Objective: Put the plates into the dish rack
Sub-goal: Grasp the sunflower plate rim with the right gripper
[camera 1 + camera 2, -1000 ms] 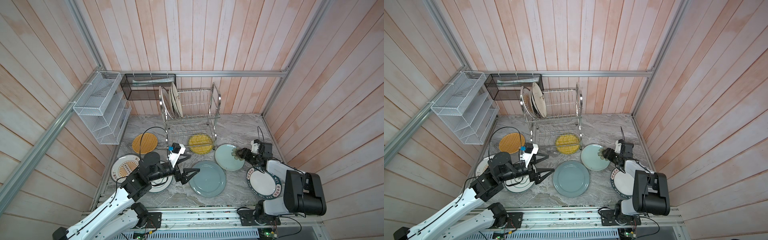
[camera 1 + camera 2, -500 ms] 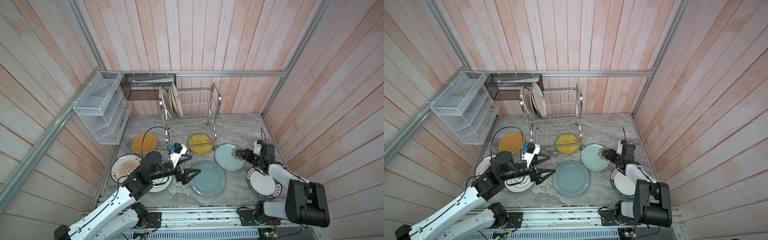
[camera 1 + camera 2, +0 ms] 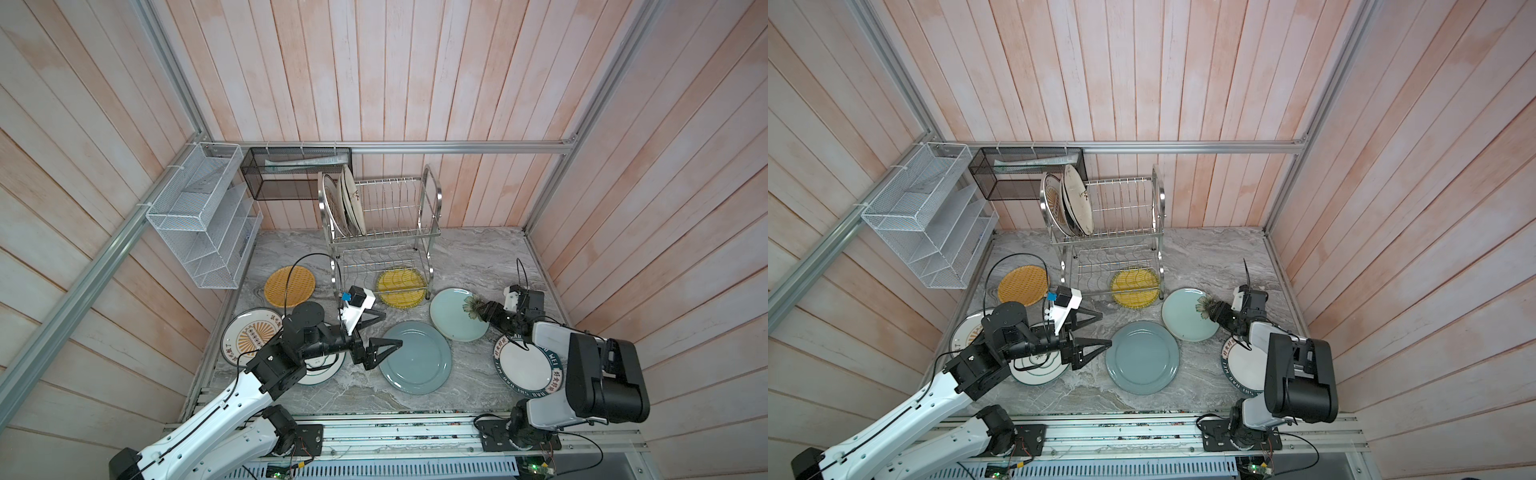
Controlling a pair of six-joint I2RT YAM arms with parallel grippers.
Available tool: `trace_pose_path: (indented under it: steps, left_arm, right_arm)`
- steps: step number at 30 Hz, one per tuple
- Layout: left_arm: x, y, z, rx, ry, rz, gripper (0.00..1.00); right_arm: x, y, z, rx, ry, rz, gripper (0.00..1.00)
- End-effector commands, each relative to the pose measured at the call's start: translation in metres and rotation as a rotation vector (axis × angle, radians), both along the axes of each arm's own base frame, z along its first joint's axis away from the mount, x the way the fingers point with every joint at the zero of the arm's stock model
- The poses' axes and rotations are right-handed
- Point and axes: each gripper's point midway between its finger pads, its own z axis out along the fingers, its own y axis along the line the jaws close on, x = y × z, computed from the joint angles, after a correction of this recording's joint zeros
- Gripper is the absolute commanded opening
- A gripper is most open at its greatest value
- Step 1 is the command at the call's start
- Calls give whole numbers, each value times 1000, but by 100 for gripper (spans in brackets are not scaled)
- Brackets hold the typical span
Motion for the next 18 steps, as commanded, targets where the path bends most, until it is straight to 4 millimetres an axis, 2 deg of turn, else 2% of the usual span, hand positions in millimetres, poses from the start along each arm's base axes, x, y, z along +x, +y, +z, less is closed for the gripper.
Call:
trace_pose_path:
  steps: [1,5,11,14,18]
  left_arm:
    - [4,2,0,-11,-1,25,100]
    - [13,-2,-5,2,14,45,100]
    - [16,-6,-10,-32,48,48,100]
    - [19,-5,-12,-48,63,67,100]
    - [21,-4,-15,-59,87,91,100]
  right_arm:
    - [6,8,4,35,-22,52,61]
    - [-1,14,-6,61,7,71,55]
    - [-9,19,-19,85,35,84,32]
    - [-10,17,-17,76,28,70,19]
    - [-9,13,-3,55,-8,50,7]
